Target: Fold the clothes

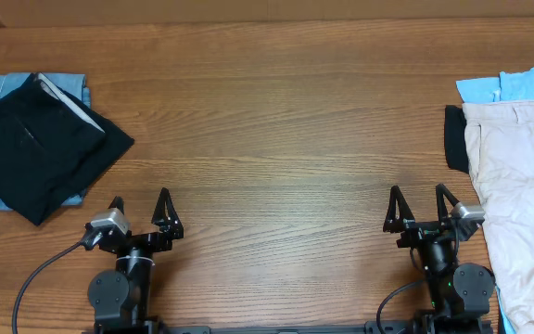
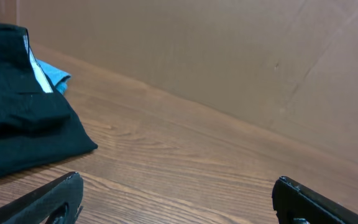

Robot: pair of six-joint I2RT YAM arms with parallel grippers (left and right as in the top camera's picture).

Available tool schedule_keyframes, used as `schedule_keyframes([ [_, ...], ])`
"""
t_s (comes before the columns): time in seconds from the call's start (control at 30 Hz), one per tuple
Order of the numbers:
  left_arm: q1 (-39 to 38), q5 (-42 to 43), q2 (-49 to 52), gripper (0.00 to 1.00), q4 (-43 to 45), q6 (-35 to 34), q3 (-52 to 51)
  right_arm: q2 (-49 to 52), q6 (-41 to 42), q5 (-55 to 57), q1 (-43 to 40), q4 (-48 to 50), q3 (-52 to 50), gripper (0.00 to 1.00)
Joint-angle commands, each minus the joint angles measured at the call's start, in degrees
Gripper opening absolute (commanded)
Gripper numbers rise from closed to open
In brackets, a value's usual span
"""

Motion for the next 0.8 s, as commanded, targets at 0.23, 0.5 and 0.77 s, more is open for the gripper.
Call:
schedule_keyframes([
  [0.23,-5.35,-0.96,-1.77,1.00,0.28,16.92,-1.57,-0.46,0.11,0.74,0.24,0.31,-0.59,1.00],
  [0.5,-5.68,-0.83,-1.77,1.00,-1.20,24.11,-1.57,-0.46,0.09,0.74,0.24,0.31,-0.59,1.00],
  [0.77,-5.62,-1.05,-1.77,1.00,-1.20,27.34,-1.60,-0.46,0.09,0.76,0.24,0.31,-0.59,1.00],
])
